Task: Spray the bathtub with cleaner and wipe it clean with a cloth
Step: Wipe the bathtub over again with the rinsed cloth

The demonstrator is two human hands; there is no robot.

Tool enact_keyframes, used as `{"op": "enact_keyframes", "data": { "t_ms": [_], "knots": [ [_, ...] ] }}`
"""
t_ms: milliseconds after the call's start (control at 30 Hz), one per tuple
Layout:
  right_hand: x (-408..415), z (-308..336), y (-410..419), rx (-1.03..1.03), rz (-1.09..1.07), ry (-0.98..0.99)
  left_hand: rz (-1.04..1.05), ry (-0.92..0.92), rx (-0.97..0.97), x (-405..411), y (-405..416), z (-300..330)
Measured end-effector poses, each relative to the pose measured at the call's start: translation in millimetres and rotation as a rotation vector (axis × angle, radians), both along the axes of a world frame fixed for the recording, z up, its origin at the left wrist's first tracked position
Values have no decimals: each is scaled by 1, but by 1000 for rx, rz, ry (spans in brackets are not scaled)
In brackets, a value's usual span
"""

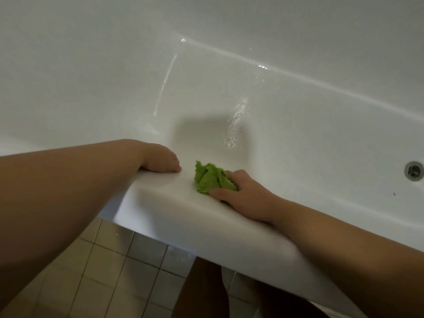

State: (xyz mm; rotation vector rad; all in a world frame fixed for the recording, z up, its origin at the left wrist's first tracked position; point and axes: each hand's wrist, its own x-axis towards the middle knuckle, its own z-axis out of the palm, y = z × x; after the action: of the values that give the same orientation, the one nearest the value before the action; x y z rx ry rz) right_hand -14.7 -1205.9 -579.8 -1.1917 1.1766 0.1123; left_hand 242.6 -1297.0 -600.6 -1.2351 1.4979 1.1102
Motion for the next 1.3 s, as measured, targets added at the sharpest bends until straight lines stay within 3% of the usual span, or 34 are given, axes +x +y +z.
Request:
{"op": "enact_keyframes", "data": {
  "t_ms": [167, 267, 400, 533, 667, 800, 967, 1067, 1200, 1300],
  "knots": [
    [-28, 49, 15, -64, 7, -164, 49, -13, 8, 17, -5, -3],
    [-50, 26, 16, 37, -72, -39, 64, -31, 4, 28, -8, -1],
    [-5, -15, -5, 36, -5, 118, 60, -32, 11, 37, -11, -4],
    [45, -8, -16, -64, 30, -35, 20, 33, 37, 47, -16, -25],
    [21, -12, -7, 5, 4, -73, 6, 37, 55, 58, -24, -42],
    [0, -73, -11, 4, -8, 148, -16, 33, 65, 70, -31, -59],
    [50, -130, -34, 58, 0, 423, -51, 36, 82, 76, -36, -81],
    [82, -134, -43, 31, 30, 348, -62, 39, 97, 77, -38, -90],
    [60, -121, -31, 25, 17, 183, -90, 63, 100, 83, -44, -95],
    [32, -132, -24, 31, -14, 239, -101, 59, 101, 94, -48, -94]
  ]
}}
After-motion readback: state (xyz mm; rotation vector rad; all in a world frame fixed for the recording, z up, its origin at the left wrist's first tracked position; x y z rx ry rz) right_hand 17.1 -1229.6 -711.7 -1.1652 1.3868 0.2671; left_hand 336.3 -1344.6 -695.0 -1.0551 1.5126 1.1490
